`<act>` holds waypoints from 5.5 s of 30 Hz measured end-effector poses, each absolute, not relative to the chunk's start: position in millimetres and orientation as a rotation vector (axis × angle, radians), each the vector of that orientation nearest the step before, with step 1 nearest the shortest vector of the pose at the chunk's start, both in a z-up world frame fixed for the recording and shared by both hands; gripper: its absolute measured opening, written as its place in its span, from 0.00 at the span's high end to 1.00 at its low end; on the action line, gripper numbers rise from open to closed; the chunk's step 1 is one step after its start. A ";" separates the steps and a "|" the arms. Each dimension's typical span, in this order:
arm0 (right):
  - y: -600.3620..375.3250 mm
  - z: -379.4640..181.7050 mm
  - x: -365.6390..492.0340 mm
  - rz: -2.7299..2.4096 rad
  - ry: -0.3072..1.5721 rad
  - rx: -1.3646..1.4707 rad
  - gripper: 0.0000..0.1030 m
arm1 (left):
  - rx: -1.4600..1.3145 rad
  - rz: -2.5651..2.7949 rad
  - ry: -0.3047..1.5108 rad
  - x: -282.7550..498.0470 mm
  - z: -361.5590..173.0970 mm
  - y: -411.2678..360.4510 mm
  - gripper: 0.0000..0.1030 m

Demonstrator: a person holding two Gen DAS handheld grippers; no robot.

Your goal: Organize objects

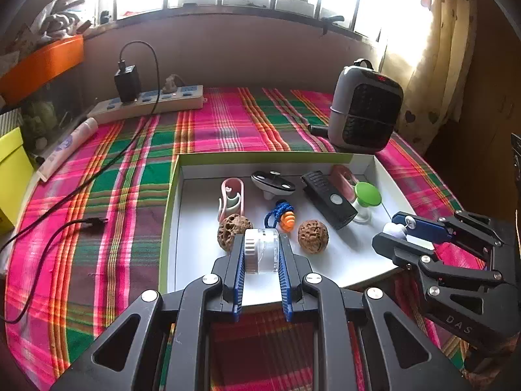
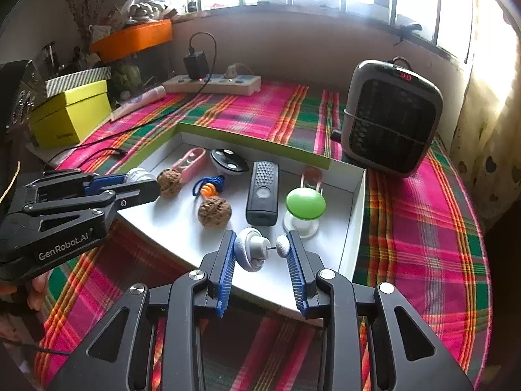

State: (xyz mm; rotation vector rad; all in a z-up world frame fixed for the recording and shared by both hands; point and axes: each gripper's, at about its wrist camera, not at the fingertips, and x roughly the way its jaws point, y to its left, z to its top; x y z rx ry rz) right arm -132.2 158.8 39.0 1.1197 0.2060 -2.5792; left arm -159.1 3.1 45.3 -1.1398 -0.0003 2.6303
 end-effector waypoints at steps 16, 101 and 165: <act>161.4 21.4 -154.0 -2.540 0.210 1.211 0.69 | -1.217 2.596 0.032 -179.0 24.8 12.7 0.83; 162.3 49.7 -97.7 -2.608 0.046 1.079 0.56 | -1.144 2.676 -0.007 -112.4 49.0 6.2 0.63; 166.3 7.6 -44.6 -2.689 0.102 1.295 0.45 | -1.295 2.741 0.062 -53.7 10.1 18.0 0.45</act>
